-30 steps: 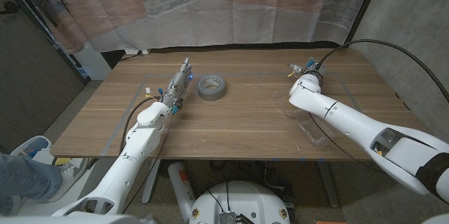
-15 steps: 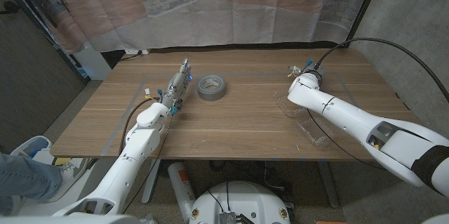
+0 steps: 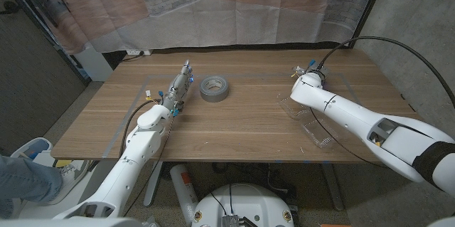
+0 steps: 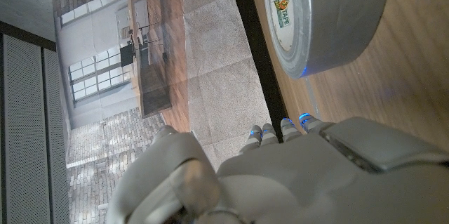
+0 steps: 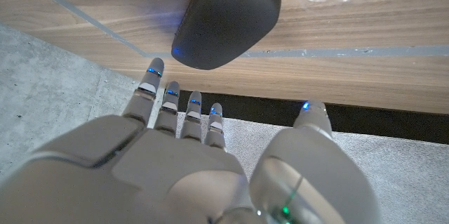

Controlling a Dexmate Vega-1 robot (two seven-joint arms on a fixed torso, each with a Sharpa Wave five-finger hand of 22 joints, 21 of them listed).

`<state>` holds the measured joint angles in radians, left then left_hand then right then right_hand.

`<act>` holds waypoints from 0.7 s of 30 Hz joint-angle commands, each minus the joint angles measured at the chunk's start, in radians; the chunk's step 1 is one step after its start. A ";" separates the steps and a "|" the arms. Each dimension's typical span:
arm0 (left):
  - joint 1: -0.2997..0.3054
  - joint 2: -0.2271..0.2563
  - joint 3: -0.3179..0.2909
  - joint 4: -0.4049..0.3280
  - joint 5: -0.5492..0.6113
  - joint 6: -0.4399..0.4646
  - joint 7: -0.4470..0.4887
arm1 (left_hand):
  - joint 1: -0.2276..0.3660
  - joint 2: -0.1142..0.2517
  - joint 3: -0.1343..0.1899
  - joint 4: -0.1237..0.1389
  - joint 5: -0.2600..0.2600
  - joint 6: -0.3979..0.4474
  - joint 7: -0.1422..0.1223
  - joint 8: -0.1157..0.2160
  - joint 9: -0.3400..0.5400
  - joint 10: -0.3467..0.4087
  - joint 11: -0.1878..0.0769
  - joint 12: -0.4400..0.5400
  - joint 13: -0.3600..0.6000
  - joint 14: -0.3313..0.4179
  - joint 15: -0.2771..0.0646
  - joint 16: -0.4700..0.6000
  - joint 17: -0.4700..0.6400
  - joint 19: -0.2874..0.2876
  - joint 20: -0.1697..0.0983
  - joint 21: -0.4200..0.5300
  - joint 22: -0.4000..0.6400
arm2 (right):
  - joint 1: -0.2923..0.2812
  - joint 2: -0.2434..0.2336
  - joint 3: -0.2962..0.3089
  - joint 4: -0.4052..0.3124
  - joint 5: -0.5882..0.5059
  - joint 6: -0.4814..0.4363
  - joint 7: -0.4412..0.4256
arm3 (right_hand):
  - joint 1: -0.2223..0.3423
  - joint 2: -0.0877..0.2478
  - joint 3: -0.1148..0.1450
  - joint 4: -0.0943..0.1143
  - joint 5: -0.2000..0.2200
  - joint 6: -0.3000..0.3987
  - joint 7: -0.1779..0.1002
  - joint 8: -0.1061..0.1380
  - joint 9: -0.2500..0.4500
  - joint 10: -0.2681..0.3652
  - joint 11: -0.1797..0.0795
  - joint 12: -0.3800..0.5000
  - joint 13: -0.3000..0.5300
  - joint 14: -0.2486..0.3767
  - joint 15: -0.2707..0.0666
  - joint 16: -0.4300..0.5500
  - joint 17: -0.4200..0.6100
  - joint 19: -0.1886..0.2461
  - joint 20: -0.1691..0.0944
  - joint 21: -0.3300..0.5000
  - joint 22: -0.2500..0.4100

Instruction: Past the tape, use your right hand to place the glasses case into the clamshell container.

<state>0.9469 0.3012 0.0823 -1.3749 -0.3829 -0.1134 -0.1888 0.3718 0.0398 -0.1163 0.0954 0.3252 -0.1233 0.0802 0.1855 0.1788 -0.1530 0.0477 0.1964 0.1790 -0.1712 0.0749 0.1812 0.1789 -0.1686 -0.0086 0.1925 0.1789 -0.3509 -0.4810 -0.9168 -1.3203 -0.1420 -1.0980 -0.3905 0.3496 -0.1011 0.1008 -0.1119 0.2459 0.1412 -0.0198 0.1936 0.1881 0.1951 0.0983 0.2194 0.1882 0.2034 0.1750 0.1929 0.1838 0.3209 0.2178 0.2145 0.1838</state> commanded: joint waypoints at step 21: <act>-0.010 0.002 0.000 0.013 0.015 0.036 -0.002 | 0.004 0.009 -0.009 0.000 -0.004 0.002 -0.005 0.009 0.006 -0.007 -0.002 0.003 0.006 -0.033 0.003 0.006 0.005 -0.031 0.007 0.007 0.002 | 0.060 0.046 0.001 0.172 0.027 0.065 0.018 | 0.031 0.006 0.004 -0.014 0.007 0.013 -0.004 0.011 0.005 0.002 -0.008 0.004 0.005 0.007 -0.018 0.002 0.001 0.021 0.002 0.000 0.004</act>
<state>0.9434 0.3030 0.0809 -1.3709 -0.3735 -0.0876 -0.1885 0.3718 0.0398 -0.1176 0.0967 0.3215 -0.1233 0.0802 0.1855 0.1788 -0.1530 0.0478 0.1964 0.1790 -0.1713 0.0748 0.1812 0.1789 -0.1686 -0.0086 0.1925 0.1789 -0.3102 -0.4468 -0.9141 -1.1982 -0.1197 -1.0531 -0.3798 0.3653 -0.0959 0.1023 -0.1188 0.2458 0.1449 -0.0235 0.2013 0.1881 0.1950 0.0983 0.2192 0.1882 0.2128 0.1657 0.1929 0.1837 0.3333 0.2162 0.2145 0.1837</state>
